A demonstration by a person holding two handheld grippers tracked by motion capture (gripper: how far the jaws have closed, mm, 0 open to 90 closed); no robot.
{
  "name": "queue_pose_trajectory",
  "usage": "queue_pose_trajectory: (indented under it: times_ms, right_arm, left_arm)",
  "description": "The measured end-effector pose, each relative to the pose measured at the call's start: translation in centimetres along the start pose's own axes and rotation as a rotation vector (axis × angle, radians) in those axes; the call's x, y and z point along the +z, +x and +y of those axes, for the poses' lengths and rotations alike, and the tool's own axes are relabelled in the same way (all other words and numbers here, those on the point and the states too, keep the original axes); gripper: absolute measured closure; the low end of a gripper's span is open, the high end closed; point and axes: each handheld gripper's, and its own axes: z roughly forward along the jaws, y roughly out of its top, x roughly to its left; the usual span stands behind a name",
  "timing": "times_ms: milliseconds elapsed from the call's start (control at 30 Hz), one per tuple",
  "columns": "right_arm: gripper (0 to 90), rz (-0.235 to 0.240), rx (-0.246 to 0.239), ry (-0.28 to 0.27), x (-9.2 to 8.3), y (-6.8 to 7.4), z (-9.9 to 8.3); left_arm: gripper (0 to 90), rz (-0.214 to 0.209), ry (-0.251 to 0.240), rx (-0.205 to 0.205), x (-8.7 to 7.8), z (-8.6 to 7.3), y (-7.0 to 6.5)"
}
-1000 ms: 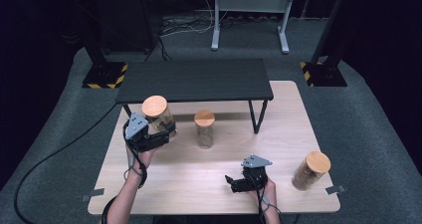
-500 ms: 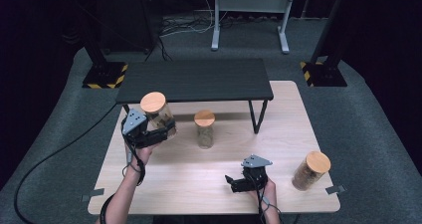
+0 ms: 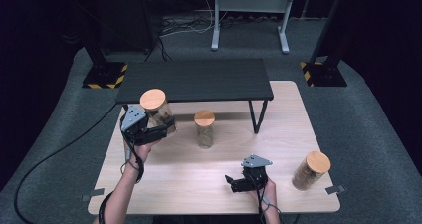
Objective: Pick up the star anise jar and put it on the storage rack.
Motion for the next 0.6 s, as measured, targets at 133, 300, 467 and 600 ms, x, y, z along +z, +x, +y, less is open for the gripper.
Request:
queue_pose_trajectory:
  times_ms: [133,300,467,600]
  right_arm:
    - [1.8,0.002,0.001,-0.003,0.0,0.0,0.0]
    - [1.8,-0.001,0.002,-0.004,0.0,0.0,0.0]
    - [1.8,0.003,0.000,0.003,0.0,0.0,0.0]
    - [1.8,0.000,0.001,-0.004,0.0,0.0,0.0]
  left_arm:
    - [24.8,-0.009,0.001,0.009,0.0,0.3,-0.1]
    - [24.8,-0.017,0.008,0.019,0.1,0.7,-0.2]
    - [24.8,-0.022,0.005,0.028,0.0,1.3,-0.4]
    - [24.8,-0.022,0.004,0.032,0.0,1.5,-0.4]
